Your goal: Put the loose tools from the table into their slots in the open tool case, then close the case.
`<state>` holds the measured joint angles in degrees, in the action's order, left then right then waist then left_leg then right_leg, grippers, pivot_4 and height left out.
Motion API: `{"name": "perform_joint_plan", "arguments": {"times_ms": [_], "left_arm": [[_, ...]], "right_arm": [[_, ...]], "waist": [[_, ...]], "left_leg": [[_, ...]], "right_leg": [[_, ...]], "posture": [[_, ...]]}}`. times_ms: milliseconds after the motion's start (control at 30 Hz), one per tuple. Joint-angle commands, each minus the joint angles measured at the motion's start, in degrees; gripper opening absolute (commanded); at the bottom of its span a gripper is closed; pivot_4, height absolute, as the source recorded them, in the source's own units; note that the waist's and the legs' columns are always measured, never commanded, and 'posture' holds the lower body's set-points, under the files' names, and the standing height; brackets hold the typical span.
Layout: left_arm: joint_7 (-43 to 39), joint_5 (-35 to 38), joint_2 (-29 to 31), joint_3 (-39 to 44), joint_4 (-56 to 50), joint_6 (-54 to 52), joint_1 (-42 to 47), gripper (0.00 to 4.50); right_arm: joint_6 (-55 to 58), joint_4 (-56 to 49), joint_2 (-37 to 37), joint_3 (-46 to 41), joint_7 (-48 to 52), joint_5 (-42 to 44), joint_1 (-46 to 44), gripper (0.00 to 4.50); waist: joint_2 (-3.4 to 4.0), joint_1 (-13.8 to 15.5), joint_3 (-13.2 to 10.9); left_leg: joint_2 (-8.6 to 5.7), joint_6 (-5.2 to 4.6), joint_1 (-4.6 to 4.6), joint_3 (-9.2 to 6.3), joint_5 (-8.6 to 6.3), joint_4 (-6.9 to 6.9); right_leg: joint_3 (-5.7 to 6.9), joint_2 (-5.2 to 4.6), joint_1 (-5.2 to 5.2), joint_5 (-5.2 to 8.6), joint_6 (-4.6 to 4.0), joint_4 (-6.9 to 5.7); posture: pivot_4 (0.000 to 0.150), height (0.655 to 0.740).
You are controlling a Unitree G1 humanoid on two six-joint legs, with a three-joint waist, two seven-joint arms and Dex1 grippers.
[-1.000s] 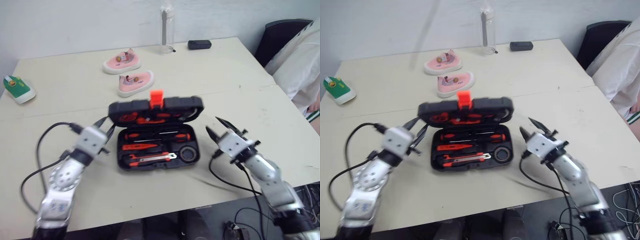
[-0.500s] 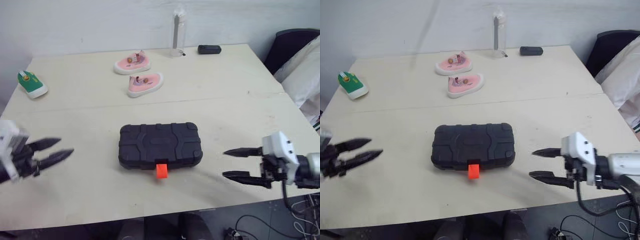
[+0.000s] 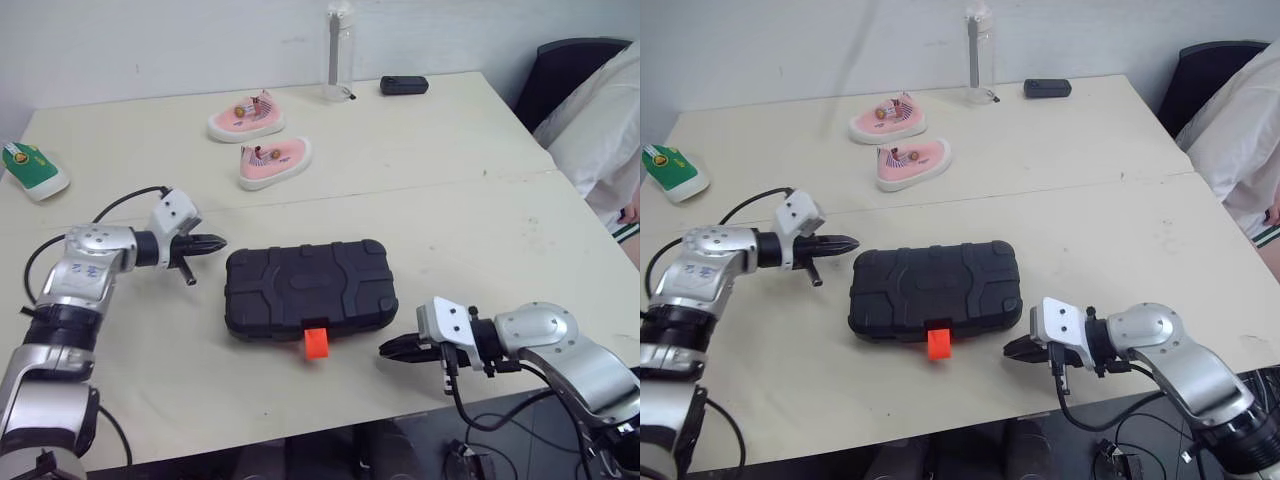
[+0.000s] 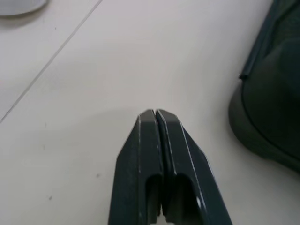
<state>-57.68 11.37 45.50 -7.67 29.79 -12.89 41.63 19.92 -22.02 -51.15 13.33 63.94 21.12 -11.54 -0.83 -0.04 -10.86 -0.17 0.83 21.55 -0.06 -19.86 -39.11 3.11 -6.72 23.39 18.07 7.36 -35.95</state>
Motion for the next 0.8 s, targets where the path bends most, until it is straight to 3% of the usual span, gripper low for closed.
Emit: {"name": "perform_joint_plan", "arguments": {"times_ms": [33,267,467,733,800], "left_arm": [[-4.6,-3.6,-1.9,-2.2,6.2,4.6,3.9,0.01],[-13.8,-6.1,-4.0,-4.2,8.6,9.5,5.7,0.01],[-21.3,-2.8,-2.2,-3.0,-3.7,5.3,-0.2,0.01],[-19.3,2.1,-1.0,1.7,-18.7,-5.7,-6.9,0.01],[-20.0,4.9,0.5,3.7,-22.1,-10.1,-7.7,0.01]], "right_arm": [[-0.9,0.5,1.5,-0.5,-0.8,-1.8,-1.9,0.00],[-3.1,6.5,3.7,-1.9,-2.7,-6.0,-6.0,0.00],[-6.1,12.7,4.6,-3.5,-3.4,-8.5,-8.3,0.00],[-6.3,15.4,3.2,-6.8,-5.6,-11.0,-7.9,0.00],[-2.6,13.6,2.5,-10.6,-5.9,-7.6,-6.9,0.00]], "waist": [[0.00,0.1,0.0],[-0.02,0.2,0.0],[-0.01,0.0,0.0],[-0.01,0.0,0.0],[-0.01,0.0,0.0]], "left_leg": [[0.00,-0.01,-0.01,0.00,0.01,-0.06],[0.00,-0.04,0.00,0.01,0.02,-0.08],[0.03,-0.04,0.00,0.01,0.02,-0.09],[0.06,-0.04,0.00,-0.02,0.02,-0.11],[0.07,-0.04,0.01,-0.03,0.02,-0.11]], "right_leg": [[-0.02,-0.01,-0.03,-0.05,0.02,-0.01],[-0.03,0.00,-0.04,-0.13,0.02,0.04],[-0.04,-0.02,-0.04,-0.14,0.03,0.02],[-0.05,-0.01,-0.04,-0.14,0.03,-0.01],[-0.07,-0.02,-0.03,-0.14,0.03,-0.01]], "posture": [[0.150,0.7269],[0.150,0.7269],[0.150,0.7269],[0.150,0.7269],[0.150,0.7269]]}}
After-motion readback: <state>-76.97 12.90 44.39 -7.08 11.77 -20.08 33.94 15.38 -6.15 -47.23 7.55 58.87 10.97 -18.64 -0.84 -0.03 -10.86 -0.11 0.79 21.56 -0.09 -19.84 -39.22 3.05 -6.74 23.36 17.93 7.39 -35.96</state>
